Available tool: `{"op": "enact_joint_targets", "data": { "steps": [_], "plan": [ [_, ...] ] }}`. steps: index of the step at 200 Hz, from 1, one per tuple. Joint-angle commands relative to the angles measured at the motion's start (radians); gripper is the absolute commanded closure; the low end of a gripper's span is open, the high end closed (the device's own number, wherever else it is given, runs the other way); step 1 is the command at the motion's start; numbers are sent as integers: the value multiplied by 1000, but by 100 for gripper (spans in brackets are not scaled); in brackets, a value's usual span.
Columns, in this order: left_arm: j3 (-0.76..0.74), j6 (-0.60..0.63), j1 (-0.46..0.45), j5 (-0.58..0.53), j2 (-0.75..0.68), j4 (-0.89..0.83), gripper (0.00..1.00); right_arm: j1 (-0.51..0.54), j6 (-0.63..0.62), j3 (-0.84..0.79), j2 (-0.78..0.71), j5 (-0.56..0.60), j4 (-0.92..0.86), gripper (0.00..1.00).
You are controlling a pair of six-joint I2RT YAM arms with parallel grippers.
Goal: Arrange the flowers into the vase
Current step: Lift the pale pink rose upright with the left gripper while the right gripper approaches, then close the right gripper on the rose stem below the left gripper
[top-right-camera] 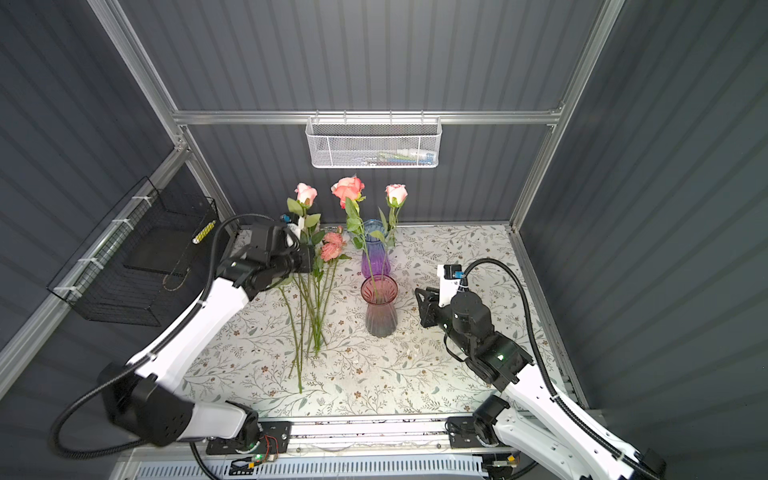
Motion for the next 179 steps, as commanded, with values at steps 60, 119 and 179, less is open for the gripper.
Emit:
{"op": "enact_joint_targets", "data": {
  "steps": [60,119,179],
  "plan": [
    [-422,-152,-5,97,-547,496,100,220,-96,246,162,-36,-3,57],
    [-441,-287,-7,249,-538,575,100,355,-158,504,446,-125,14,51],
    [-491,-319,-7,278,-562,606,100,376,-146,712,717,-143,-34,49]
  ]
}}
